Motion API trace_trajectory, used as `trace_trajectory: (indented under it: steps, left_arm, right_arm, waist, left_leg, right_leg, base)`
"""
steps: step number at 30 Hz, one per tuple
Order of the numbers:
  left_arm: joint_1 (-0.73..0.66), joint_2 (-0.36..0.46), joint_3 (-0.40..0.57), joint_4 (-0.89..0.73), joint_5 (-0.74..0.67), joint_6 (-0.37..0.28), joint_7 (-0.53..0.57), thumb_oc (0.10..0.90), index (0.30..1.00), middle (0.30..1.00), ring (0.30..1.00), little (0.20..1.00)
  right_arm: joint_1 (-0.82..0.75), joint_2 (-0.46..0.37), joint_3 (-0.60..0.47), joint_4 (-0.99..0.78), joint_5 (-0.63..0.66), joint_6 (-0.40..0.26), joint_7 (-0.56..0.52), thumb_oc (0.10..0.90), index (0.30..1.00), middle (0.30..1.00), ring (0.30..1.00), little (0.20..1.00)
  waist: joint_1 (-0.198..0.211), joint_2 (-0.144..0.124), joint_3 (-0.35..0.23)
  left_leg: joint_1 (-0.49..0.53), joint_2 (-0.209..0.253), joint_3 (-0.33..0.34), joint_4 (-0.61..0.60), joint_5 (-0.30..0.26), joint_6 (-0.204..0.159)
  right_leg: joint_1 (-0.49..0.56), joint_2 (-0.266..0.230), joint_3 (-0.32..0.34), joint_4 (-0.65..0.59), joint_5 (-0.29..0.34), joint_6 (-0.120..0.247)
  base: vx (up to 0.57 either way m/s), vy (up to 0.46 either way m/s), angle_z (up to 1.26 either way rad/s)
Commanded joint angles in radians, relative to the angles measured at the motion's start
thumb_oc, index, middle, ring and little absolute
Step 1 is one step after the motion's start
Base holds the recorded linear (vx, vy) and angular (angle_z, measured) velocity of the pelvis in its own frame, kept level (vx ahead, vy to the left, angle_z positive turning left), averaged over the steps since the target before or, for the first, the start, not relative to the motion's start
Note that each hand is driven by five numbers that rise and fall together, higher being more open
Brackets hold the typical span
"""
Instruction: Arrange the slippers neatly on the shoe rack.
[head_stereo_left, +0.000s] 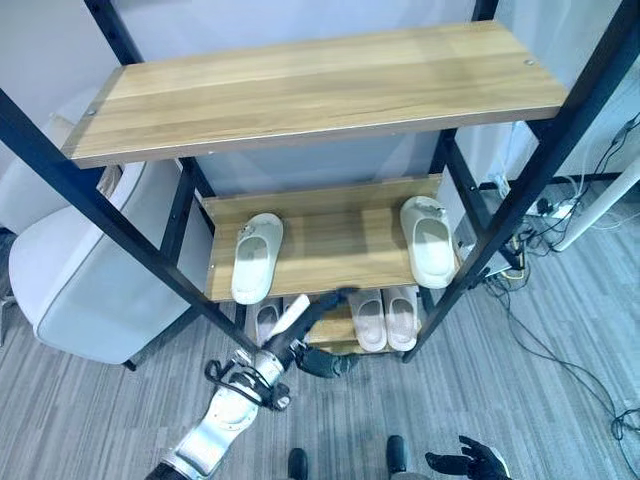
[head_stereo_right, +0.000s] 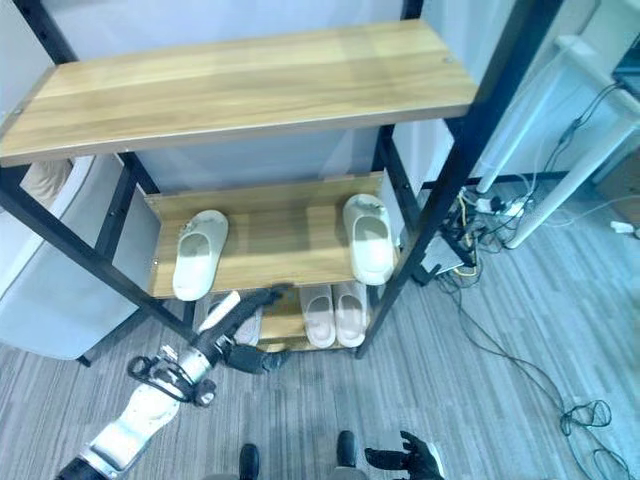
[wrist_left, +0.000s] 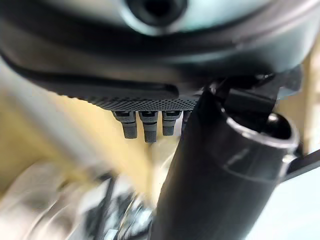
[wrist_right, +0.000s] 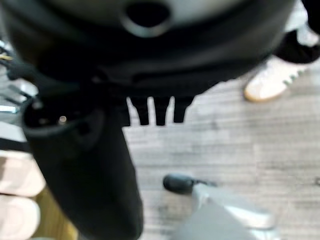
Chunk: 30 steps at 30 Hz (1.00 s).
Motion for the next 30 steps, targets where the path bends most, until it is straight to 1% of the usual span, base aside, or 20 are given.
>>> trace_trajectory:
  steps: [1, 2, 3, 4, 5, 8, 10, 11, 13, 14, 15, 16, 17, 18, 22, 23, 24, 25, 27, 30]
  left_arm:
    - [-0.092, 0.003, 0.099, -0.119, 0.024, -0.077, 0.105, 0.800, 0.900, 0.900, 0.900, 0.900]
    - [-0.092, 0.008, 0.122, -0.145, 0.030, -0.075, 0.115, 0.800, 0.900, 0.900, 0.900, 0.900]
    - [-0.090, 0.008, 0.124, -0.147, 0.030, -0.074, 0.114, 0.800, 0.900, 0.900, 0.900, 0.900]
    - [-0.095, 0.021, 0.159, -0.178, 0.082, -0.079, 0.134, 0.800, 0.900, 0.900, 0.900, 0.900]
    - [-0.103, 0.022, 0.166, -0.179, 0.106, -0.080, 0.146, 0.800, 0.900, 0.900, 0.900, 0.900]
    - [-0.159, 0.027, 0.157, -0.129, 0.213, -0.075, 0.205, 0.800, 0.900, 0.900, 0.900, 0.900]
    - [-0.216, 0.030, 0.128, -0.059, 0.299, -0.052, 0.248, 0.800, 0.900, 0.900, 0.900, 0.900]
    - [-0.219, 0.029, 0.126, -0.055, 0.301, -0.053, 0.251, 0.800, 0.900, 0.900, 0.900, 0.900]
    - [-0.269, 0.038, 0.099, 0.008, 0.384, -0.023, 0.289, 0.800, 0.900, 0.900, 0.900, 0.900]
    - [-0.293, 0.037, 0.086, 0.040, 0.429, -0.012, 0.317, 0.800, 0.900, 0.900, 0.900, 0.900]
    - [-0.320, 0.050, 0.078, 0.069, 0.475, 0.008, 0.341, 0.800, 0.900, 0.900, 0.900, 0.900]
    - [-0.357, 0.054, 0.062, 0.107, 0.514, 0.022, 0.373, 0.800, 0.900, 0.900, 0.900, 0.900]
    - [-0.401, 0.071, 0.049, 0.144, 0.582, 0.053, 0.413, 0.800, 0.900, 0.900, 0.900, 0.900]
    - [-0.422, 0.077, 0.043, 0.160, 0.607, 0.066, 0.424, 0.800, 0.900, 0.900, 0.900, 0.900]
    - [-0.434, 0.082, 0.045, 0.191, 0.657, 0.094, 0.449, 0.800, 0.900, 0.900, 0.900, 0.900]
    - [-0.435, 0.084, 0.047, 0.209, 0.673, 0.107, 0.455, 0.800, 0.900, 0.900, 0.900, 0.900]
    - [-0.436, 0.083, 0.046, 0.210, 0.674, 0.107, 0.457, 0.800, 0.900, 0.900, 0.900, 0.900]
    - [-0.440, 0.087, 0.050, 0.229, 0.685, 0.119, 0.462, 0.800, 0.900, 0.900, 0.900, 0.900]
    - [-0.440, 0.090, 0.054, 0.252, 0.697, 0.135, 0.475, 0.800, 0.900, 0.900, 0.900, 0.900]
    - [-0.446, 0.095, 0.057, 0.328, 0.724, 0.178, 0.487, 0.800, 0.900, 0.900, 0.900, 0.900]
  right_arm:
    - [0.032, 0.007, 0.024, 0.022, -0.039, -0.013, -0.012, 0.800, 0.900, 0.900, 0.900, 0.900]
    - [0.036, 0.008, 0.023, 0.022, -0.039, -0.011, -0.010, 0.800, 0.900, 0.900, 0.900, 0.900]
    - [0.036, 0.008, 0.024, 0.022, -0.039, -0.011, -0.010, 0.800, 0.900, 0.900, 0.900, 0.900]
    - [0.046, 0.015, 0.018, 0.031, -0.037, -0.010, -0.003, 0.800, 0.900, 0.900, 0.900, 0.900]
    - [0.049, 0.018, 0.020, 0.037, -0.036, -0.008, -0.002, 0.800, 0.900, 0.900, 0.900, 0.900]
    - [0.054, 0.023, 0.022, 0.048, -0.031, -0.006, 0.002, 0.800, 0.900, 0.900, 0.900, 0.900]
    - [0.055, 0.022, 0.028, 0.054, -0.034, -0.003, 0.002, 0.800, 0.900, 0.900, 0.900, 0.900]
    - [0.054, 0.022, 0.027, 0.054, -0.034, -0.003, 0.002, 0.800, 0.900, 0.900, 0.900, 0.900]
    - [0.052, 0.021, 0.032, 0.064, -0.028, 0.000, 0.001, 0.800, 0.900, 0.900, 0.900, 0.900]
    - [0.048, 0.023, 0.031, 0.066, -0.025, 0.000, -0.002, 0.800, 0.900, 0.900, 0.900, 0.900]
    - [0.046, 0.022, 0.035, 0.066, -0.022, 0.000, -0.003, 0.800, 0.900, 0.900, 0.900, 0.900]
    - [0.042, 0.022, 0.037, 0.065, -0.019, -0.003, -0.007, 0.800, 0.900, 0.900, 0.900, 0.900]
    - [0.049, 0.016, 0.032, 0.059, 0.000, -0.010, -0.009, 0.800, 0.900, 0.900, 0.900, 0.900]
    - [0.053, 0.015, 0.026, 0.057, 0.009, -0.014, -0.009, 0.800, 0.900, 0.900, 0.900, 0.900]
    - [0.069, 0.014, 0.007, 0.074, 0.027, -0.013, -0.011, 0.800, 0.900, 0.900, 0.900, 0.900]
    - [0.080, 0.015, 0.001, 0.095, 0.026, -0.009, -0.012, 0.800, 0.900, 0.900, 0.900, 0.900]
    - [0.080, 0.014, 0.001, 0.095, 0.027, -0.009, -0.012, 0.800, 0.900, 0.900, 0.900, 0.900]
    - [0.090, 0.012, -0.003, 0.109, 0.023, -0.006, -0.013, 0.800, 0.900, 0.900, 0.900, 0.900]
    - [0.093, 0.008, -0.005, 0.113, 0.016, -0.004, -0.016, 0.800, 0.900, 0.900, 0.900, 0.900]
    - [0.095, 0.007, -0.002, 0.105, 0.005, -0.007, -0.022, 0.800, 0.900, 0.900, 0.900, 0.900]
  waist:
    - [0.012, -0.023, -0.037]
    - [0.012, -0.022, -0.038]
    - [0.010, -0.022, -0.038]
    - [0.012, -0.021, -0.040]
    - [0.009, -0.020, -0.042]
    - [0.001, -0.015, -0.045]
    - [-0.007, -0.010, -0.049]
    - [-0.006, -0.010, -0.048]
    - [-0.015, -0.002, -0.054]
    - [-0.017, 0.001, -0.052]
    - [-0.022, 0.007, -0.056]
    - [-0.025, 0.009, -0.053]
    - [-0.036, 0.014, -0.053]
    - [-0.038, 0.015, -0.051]
    - [-0.047, 0.018, -0.054]
    - [-0.051, 0.020, -0.057]
    - [-0.051, 0.019, -0.056]
    - [-0.054, 0.019, -0.058]
    - [-0.055, 0.018, -0.059]
    - [-0.061, 0.018, -0.061]
  left_leg:
    - [-0.010, -0.081, -0.002, 0.004, -0.086, 0.034]
    - [-0.011, -0.080, -0.002, 0.004, -0.085, 0.033]
    - [-0.011, -0.080, -0.003, 0.004, -0.085, 0.032]
    - [-0.014, -0.078, -0.003, 0.004, -0.085, 0.029]
    - [-0.015, -0.078, -0.002, 0.004, -0.085, 0.028]
    - [-0.019, -0.078, -0.002, 0.004, -0.084, 0.023]
    - [-0.022, -0.077, 0.002, 0.004, -0.086, 0.021]
    - [-0.022, -0.077, 0.002, 0.004, -0.086, 0.021]
    - [-0.016, -0.074, 0.006, 0.004, -0.099, 0.018]
    - [-0.021, -0.074, 0.008, 0.004, -0.090, 0.018]
    - [-0.016, -0.073, 0.011, 0.004, -0.100, 0.016]
    - [-0.024, -0.072, 0.014, 0.004, -0.090, 0.015]
    - [-0.026, -0.072, 0.018, 0.004, -0.099, 0.013]
    - [-0.035, -0.072, 0.021, 0.004, -0.087, 0.013]
    - [-0.047, -0.072, 0.027, 0.004, -0.088, 0.011]
    - [-0.047, -0.071, 0.029, 0.004, -0.100, 0.010]
    - [-0.052, -0.072, 0.030, 0.004, -0.089, 0.011]
    - [-0.050, -0.071, 0.028, 0.004, -0.102, 0.010]
    - [-0.056, -0.069, 0.028, 0.004, -0.101, 0.009]
    - [-0.068, -0.068, 0.032, 0.004, -0.099, 0.007]
  right_leg:
    - [0.050, -0.010, -0.005, 0.013, -0.115, 0.050]
    - [0.050, -0.008, -0.009, 0.013, -0.118, 0.049]
    - [0.051, -0.008, -0.010, 0.013, -0.118, 0.049]
    - [0.053, -0.005, -0.014, 0.013, -0.124, 0.046]
    - [0.053, -0.005, -0.016, 0.013, -0.126, 0.045]
    - [0.051, -0.003, -0.019, 0.013, -0.131, 0.046]
    - [0.047, -0.003, -0.019, 0.013, -0.131, 0.048]
    - [0.047, -0.003, -0.019, 0.013, -0.131, 0.048]
    - [0.050, -0.004, -0.019, 0.013, -0.140, 0.053]
    - [0.043, -0.005, -0.015, 0.013, -0.131, 0.053]
    - [0.046, -0.004, -0.013, 0.013, -0.140, 0.056]
    - [0.037, -0.006, -0.012, 0.013, -0.128, 0.056]
    - [0.034, -0.004, -0.007, 0.013, -0.134, 0.058]
    - [0.026, -0.005, -0.007, 0.013, -0.123, 0.058]
    - [0.011, -0.003, -0.002, 0.013, -0.121, 0.059]
    - [0.010, -0.003, -0.003, 0.013, -0.131, 0.061]
    - [0.005, -0.003, -0.003, 0.013, -0.121, 0.059]
    - [0.006, -0.001, -0.002, 0.013, -0.132, 0.060]
    - [-0.001, -0.001, -0.001, 0.013, -0.130, 0.060]
    - [-0.016, 0.000, 0.003, 0.013, -0.126, 0.061]
  base:
    - [0.00, -0.096, 0.16]
    - [0.00, -0.042, 0.10]
    - [-0.01, -0.053, 0.06]
    - [0.00, -0.047, 0.04]
    - [0.00, -0.055, 0.04]
    - [0.01, -0.028, 0.06]
    - [0.00, 0.000, 0.00]
    - [0.02, -0.011, 0.03]
    - [0.05, -0.012, 0.00]
    - [0.08, -0.009, -0.02]
    - [0.01, 0.001, -0.03]
    - [0.07, -0.002, -0.04]
    - [-0.02, 0.002, -0.05]
    - [0.01, 0.000, -0.03]
    - [0.02, 0.009, -0.11]
    - [0.02, 0.002, -0.04]
    - [0.08, -0.005, -0.03]
    - [0.03, -0.008, -0.04]
    - [0.04, -0.005, -0.01]
    - [0.00, 0.004, -0.05]
